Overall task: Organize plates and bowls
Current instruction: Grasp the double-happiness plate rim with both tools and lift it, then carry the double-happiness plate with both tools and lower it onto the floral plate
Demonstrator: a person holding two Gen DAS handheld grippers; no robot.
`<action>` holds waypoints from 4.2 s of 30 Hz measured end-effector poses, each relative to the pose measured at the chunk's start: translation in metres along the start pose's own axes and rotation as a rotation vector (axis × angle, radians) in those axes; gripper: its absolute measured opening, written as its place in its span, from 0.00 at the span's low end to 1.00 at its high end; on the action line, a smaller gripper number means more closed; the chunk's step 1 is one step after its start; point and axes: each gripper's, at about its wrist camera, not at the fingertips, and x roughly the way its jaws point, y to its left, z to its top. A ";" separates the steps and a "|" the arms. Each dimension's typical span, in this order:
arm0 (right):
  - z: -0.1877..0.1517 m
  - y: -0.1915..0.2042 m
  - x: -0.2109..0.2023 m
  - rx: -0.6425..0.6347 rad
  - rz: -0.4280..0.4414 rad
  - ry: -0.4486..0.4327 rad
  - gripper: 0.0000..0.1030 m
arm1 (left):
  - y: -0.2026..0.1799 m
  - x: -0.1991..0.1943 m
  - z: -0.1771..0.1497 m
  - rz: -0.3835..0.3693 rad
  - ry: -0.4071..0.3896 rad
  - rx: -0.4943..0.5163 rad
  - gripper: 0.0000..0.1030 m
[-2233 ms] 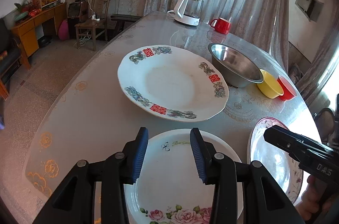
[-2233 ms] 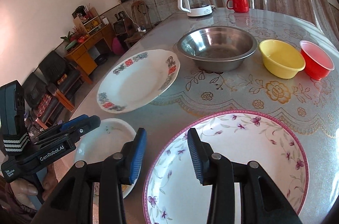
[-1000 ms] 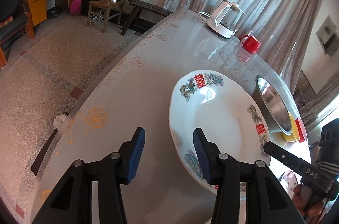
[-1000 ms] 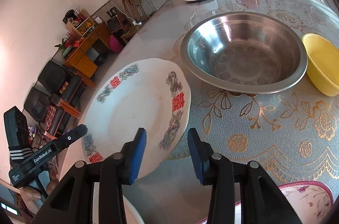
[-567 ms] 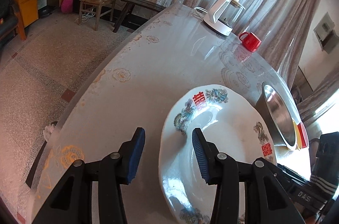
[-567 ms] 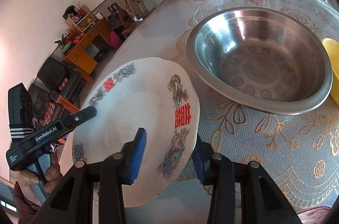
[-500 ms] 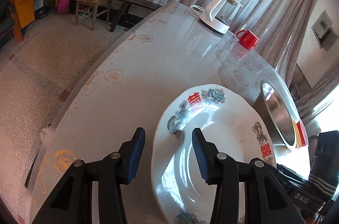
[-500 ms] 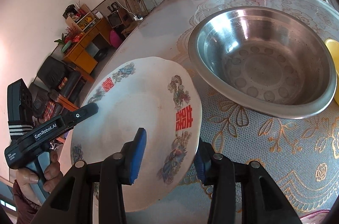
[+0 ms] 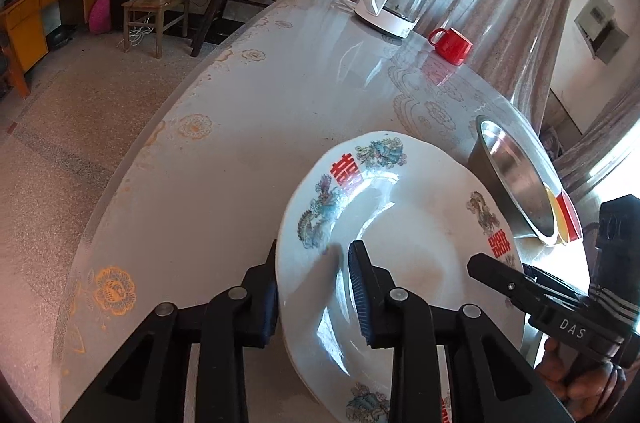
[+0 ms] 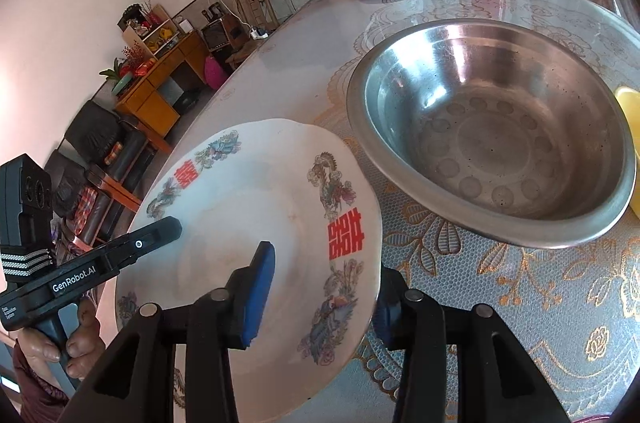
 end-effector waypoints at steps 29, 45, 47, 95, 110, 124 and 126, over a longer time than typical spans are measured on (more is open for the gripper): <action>-0.015 0.006 -0.031 -0.048 0.001 -0.049 0.45 | -0.016 -0.038 -0.020 -0.022 -0.038 0.005 0.32; -0.042 -0.005 -0.089 0.011 0.024 -0.109 0.45 | -0.057 -0.081 -0.052 -0.071 -0.094 0.050 0.32; -0.049 -0.010 -0.099 0.023 0.026 -0.113 0.45 | -0.066 -0.086 -0.059 -0.078 -0.096 0.068 0.32; -0.154 -0.121 -0.188 0.234 -0.160 -0.166 0.52 | -0.187 -0.051 -0.144 -0.149 0.082 0.253 0.34; -0.153 -0.115 -0.187 0.244 -0.205 -0.187 0.55 | -0.184 -0.050 -0.142 -0.192 0.115 0.216 0.40; -0.159 -0.133 -0.202 0.392 -0.070 -0.325 0.56 | -0.183 -0.043 -0.138 -0.201 0.153 0.184 0.40; -0.159 -0.134 -0.205 0.405 -0.085 -0.343 0.56 | -0.183 -0.043 -0.138 -0.203 0.153 0.185 0.40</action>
